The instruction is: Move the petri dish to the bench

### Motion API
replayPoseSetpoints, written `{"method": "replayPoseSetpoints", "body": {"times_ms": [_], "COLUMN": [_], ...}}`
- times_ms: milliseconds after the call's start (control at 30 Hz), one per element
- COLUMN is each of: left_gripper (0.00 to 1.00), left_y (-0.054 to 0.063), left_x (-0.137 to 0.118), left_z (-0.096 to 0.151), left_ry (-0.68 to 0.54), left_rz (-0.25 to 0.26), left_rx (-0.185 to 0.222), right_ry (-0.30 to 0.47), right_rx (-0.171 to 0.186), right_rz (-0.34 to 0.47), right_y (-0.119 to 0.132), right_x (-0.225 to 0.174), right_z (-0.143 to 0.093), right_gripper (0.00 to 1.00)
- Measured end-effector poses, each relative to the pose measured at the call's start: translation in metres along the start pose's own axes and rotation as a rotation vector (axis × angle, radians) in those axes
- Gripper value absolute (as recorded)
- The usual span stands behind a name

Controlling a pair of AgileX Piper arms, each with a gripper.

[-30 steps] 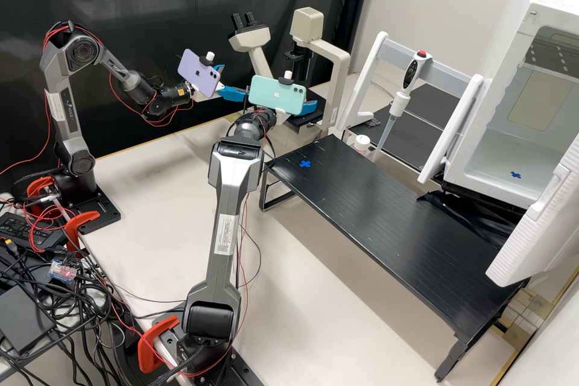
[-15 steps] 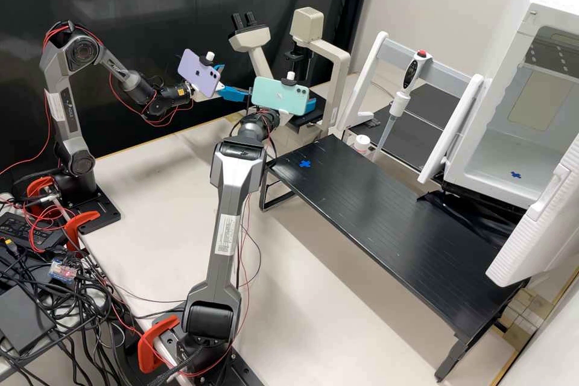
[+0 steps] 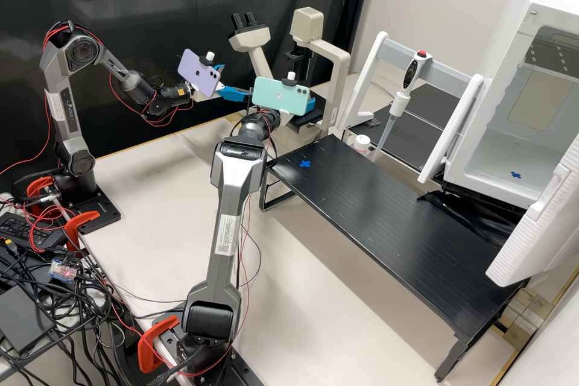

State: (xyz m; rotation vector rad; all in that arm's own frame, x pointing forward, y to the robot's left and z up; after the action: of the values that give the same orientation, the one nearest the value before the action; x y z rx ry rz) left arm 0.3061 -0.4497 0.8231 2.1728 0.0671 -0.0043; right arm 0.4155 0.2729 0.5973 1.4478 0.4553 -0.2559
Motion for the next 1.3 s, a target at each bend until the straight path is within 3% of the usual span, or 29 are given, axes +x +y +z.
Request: {"method": "replayPoseSetpoints", "body": {"times_ms": [267, 567, 667, 867, 1167, 1300], "left_gripper": [1.0, 1.0, 1.0, 1.0, 1.0, 1.0], "left_y": [0.0, 0.0, 0.0, 0.0, 0.0, 0.0], "left_x": [0.0, 0.0, 0.0, 0.0, 0.0, 0.0], "left_z": [0.0, 0.0, 0.0, 0.0, 0.0, 0.0], "left_ry": [0.0, 0.0, 0.0, 0.0, 0.0, 0.0], "left_rz": [0.0, 0.0, 0.0, 0.0, 0.0, 0.0], "left_rx": [0.0, 0.0, 0.0, 0.0, 0.0, 0.0], "right_ry": [0.043, 0.115, 0.123, 0.112, 0.056, 0.04], "right_rx": [0.005, 0.08, 0.09, 0.087, 0.049, 0.048], "right_rz": [-0.005, 0.018, 0.017, 0.062, 0.147, 0.176], "right_y": [0.01, 0.03, 0.032, 0.04, 0.041, 0.041], "right_x": [-0.02, -0.08, -0.099, -0.13, -0.175, -0.191], "right_z": [0.007, 0.009, 0.015, 0.043, 0.098, 0.117], "right_gripper": [0.0, 0.0, 0.0, 0.0, 0.0, 0.0]}}
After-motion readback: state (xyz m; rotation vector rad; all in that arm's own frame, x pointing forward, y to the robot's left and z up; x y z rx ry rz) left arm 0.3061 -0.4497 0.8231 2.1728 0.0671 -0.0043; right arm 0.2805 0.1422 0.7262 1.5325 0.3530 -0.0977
